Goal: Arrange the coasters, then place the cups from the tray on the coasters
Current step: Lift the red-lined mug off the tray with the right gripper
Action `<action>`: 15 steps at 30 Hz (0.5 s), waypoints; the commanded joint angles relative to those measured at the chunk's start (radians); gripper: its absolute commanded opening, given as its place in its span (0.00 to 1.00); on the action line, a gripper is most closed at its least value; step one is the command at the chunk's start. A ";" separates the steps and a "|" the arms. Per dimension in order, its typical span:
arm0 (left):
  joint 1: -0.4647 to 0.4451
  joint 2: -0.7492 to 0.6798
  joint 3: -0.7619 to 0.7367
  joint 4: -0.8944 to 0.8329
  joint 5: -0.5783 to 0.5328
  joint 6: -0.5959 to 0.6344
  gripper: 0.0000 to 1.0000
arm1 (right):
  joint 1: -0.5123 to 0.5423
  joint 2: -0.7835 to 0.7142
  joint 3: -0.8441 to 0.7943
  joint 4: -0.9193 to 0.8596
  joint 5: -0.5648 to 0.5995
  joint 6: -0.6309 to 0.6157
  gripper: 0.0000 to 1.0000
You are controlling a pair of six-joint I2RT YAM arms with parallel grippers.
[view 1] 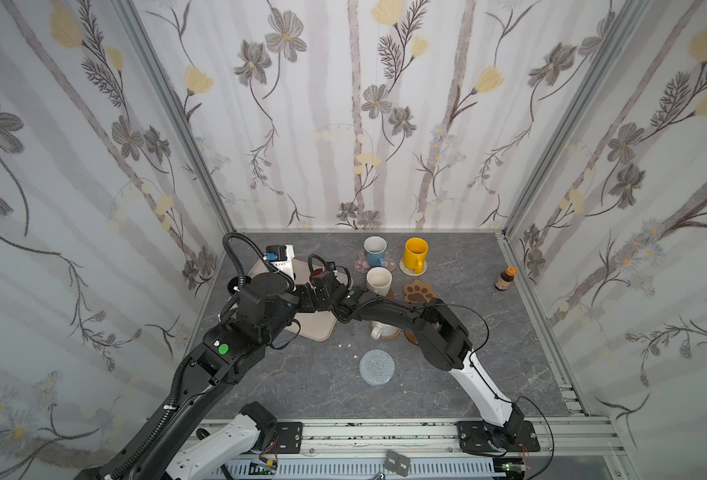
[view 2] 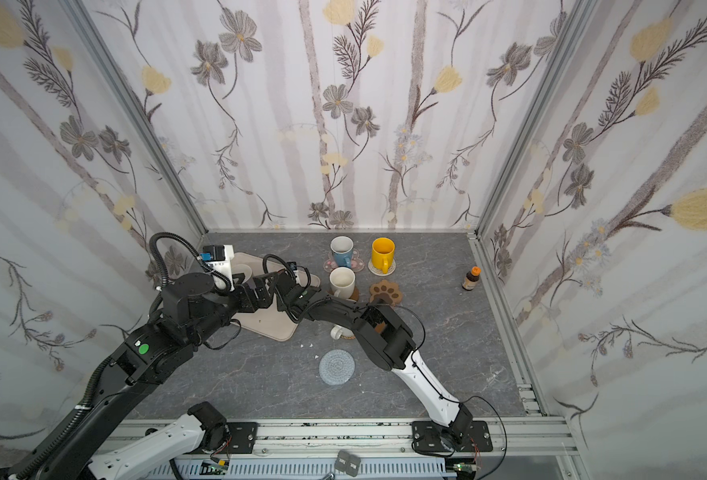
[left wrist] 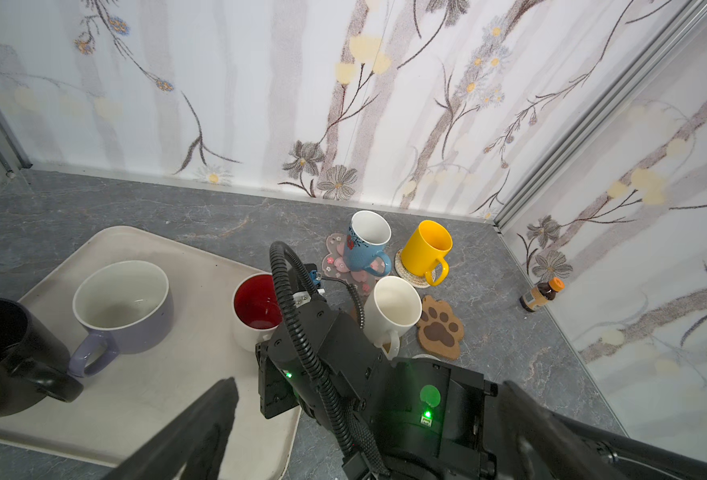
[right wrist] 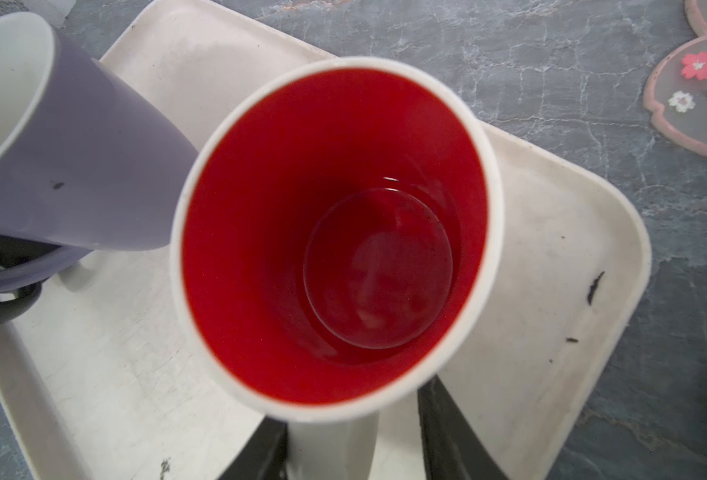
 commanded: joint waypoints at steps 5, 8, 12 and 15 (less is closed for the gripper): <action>0.001 -0.003 -0.015 0.039 -0.015 0.020 1.00 | -0.017 -0.001 0.012 -0.042 0.003 -0.030 0.31; 0.001 -0.001 -0.015 0.041 -0.015 0.019 1.00 | -0.018 0.002 0.020 -0.043 -0.004 -0.043 0.28; 0.001 -0.001 -0.012 0.041 -0.015 0.019 1.00 | -0.022 0.003 0.027 -0.045 -0.010 -0.053 0.24; 0.001 -0.001 -0.010 0.040 -0.015 0.019 1.00 | -0.025 0.000 0.033 -0.045 -0.028 -0.076 0.16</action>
